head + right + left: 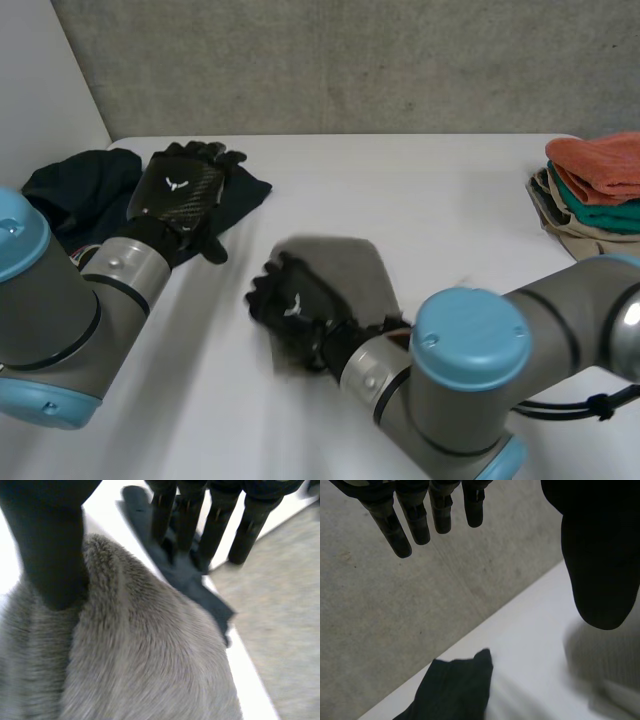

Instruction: Fold the laundry.

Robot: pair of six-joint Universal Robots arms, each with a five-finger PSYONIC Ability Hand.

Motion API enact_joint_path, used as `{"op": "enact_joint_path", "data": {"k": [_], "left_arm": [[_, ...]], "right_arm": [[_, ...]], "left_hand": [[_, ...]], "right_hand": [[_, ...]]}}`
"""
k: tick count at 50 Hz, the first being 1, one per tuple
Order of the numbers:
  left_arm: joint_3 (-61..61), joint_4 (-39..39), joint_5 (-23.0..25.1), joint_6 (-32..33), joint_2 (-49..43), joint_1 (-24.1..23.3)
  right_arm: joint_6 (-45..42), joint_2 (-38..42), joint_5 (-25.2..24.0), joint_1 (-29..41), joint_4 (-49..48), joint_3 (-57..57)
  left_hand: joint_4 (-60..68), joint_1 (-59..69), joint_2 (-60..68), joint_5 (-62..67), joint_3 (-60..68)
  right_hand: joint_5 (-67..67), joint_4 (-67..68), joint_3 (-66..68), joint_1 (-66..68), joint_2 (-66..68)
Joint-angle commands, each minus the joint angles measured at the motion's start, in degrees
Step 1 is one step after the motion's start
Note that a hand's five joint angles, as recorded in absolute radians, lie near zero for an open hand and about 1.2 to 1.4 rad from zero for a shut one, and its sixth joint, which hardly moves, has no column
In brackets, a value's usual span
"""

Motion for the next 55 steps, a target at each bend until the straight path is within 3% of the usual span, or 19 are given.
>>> {"op": "enact_joint_path", "data": {"k": [1, 5, 10, 14, 20, 24, 30, 35, 43, 47, 55], "left_arm": [[2.87, -0.17, -0.15, -9.02, 0.24, -1.8], [5.51, -0.52, -0.67, -10.71, -0.9, -5.06], [8.5, -0.87, -3.83, -10.71, -6.25, -11.03], [12.28, -3.32, -9.36, -10.35, -13.54, -16.48], [18.69, -15.77, -17.45, -9.56, -25.04, -17.45], [20.19, -23.0, -18.69, -9.48, -28.58, -17.11], [19.41, -23.46, -18.52, -9.48, -26.75, -15.87], [19.84, -23.37, -17.55, -9.48, -21.12, -14.99], [22.91, -23.02, -9.65, -9.39, -14.44, -12.8], [26.16, -22.84, -0.97, -9.39, -12.24, -10.52], [30.48, -23.46, 15.64, -9.48, -11.71, -9.11]], "right_arm": [[16.63, -2.61, 1.65, -5.97, 2.8, -1.27], [31.58, -7.01, 4.2, -15.02, 5.16, -1.89], [41.27, -6.32, 2.8, -18.38, 12.72, -4.69], [40.31, -1.31, 2.36, -18.29, 19.57, -9.35], [36.36, 6.78, 2.8, -18.47, 26.08, -16.38], [33.64, 9.07, 3.15, -18.47, 27.84, -17.88], [25.2, 8.37, 4.82, -18.2, 28.99, -17.09], [20.8, 3.12, 8.94, -18.03, 27.33, -14.73], [19.48, -4.89, 12.2, -12.24, 17.24, -5.95], [17.99, -8.14, 12.38, -9.43, 12.22, 0.81], [17.46, -6.84, 12.2, -4.67, 4.3, 8.83]], "left_hand": [[-1.24, -0.54, -1.67, -2.44, -1.75], [-0.4, 0.3, -0.83, -1.6, -0.92], [1.62, 2.32, 1.19, 0.42, 1.1], [1.62, 2.32, 1.19, 0.42, 1.11], [1.11, 1.82, 0.69, -0.09, 0.6], [1.11, 1.82, 0.69, -0.09, 0.6], [1.62, 2.32, 1.19, 0.42, 1.11], [0.95, 1.65, 0.52, -0.25, 0.44], [0.27, 0.97, -0.15, -0.93, -0.24], [0.44, 1.14, 0.01, -0.76, -0.07], [0.61, 1.31, 0.18, -0.59, 0.1]], "right_hand": [[-13.09, -14.51, -14.47, -11.99, -12.38], [-13.09, -14.51, -14.47, -11.99, -12.38], [-13.09, -14.51, -14.47, -11.99, -12.38], [-13.09, -14.51, -14.47, -11.99, -12.38], [-13.09, -14.51, -14.47, -11.99, -12.38], [-13.09, -14.51, -14.47, -11.99, -12.38], [-13.09, -14.51, -14.47, -11.99, -12.38], [-13.09, -14.51, -14.47, -11.99, -12.38], [-13.09, -14.51, -14.47, -11.99, -12.38], [-13.09, -14.51, -14.47, -11.99, -12.38], [-13.09, -14.51, -14.47, -11.99, -12.38]]}}
